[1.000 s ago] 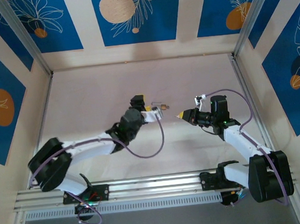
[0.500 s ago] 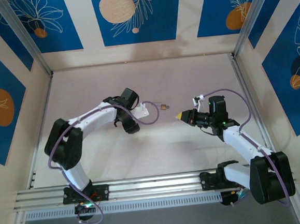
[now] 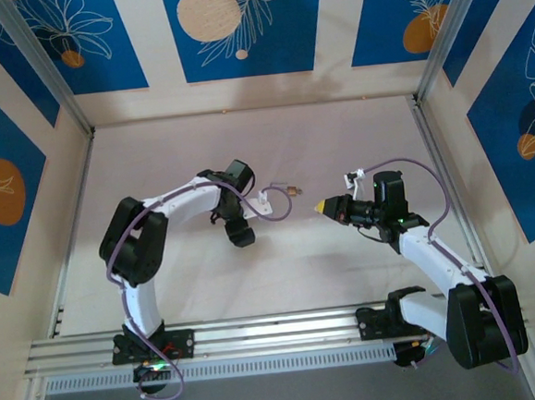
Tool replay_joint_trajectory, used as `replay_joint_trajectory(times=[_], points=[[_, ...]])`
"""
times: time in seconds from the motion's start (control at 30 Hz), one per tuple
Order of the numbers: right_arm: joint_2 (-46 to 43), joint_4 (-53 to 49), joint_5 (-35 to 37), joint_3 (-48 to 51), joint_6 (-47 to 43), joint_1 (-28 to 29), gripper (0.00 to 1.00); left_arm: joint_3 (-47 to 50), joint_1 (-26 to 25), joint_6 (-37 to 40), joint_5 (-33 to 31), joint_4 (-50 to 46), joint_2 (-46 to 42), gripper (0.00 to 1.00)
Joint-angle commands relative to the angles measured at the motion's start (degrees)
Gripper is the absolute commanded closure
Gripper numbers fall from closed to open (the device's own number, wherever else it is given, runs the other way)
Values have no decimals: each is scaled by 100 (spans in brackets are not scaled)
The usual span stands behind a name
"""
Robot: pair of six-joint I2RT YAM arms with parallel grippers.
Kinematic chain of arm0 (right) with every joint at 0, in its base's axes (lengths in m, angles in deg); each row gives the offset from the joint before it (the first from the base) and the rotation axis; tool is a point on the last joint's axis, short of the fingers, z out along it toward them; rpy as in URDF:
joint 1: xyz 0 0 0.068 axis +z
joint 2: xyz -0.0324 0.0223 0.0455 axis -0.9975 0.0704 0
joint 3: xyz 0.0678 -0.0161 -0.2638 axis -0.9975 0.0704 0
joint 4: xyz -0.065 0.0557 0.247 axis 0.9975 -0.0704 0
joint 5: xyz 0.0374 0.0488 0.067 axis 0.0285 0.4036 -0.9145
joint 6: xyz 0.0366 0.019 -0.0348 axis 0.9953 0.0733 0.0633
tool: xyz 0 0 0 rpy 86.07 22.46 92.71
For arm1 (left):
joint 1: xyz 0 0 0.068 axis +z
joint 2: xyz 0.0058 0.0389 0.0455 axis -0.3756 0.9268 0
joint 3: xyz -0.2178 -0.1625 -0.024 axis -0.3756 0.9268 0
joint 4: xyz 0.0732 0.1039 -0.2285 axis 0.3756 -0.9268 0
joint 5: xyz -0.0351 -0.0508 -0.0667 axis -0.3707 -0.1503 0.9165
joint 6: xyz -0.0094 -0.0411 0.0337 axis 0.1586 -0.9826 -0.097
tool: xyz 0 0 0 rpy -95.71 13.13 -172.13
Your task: Unlock with the key
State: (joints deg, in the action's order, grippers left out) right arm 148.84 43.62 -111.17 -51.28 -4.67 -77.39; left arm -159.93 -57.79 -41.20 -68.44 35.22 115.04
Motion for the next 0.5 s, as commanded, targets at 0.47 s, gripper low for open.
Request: replay_joint_trajectory(times=[0.47], points=[[-57,-25,-139,-86,-90,24,100,-38,45,-209,174,-457,124,28]])
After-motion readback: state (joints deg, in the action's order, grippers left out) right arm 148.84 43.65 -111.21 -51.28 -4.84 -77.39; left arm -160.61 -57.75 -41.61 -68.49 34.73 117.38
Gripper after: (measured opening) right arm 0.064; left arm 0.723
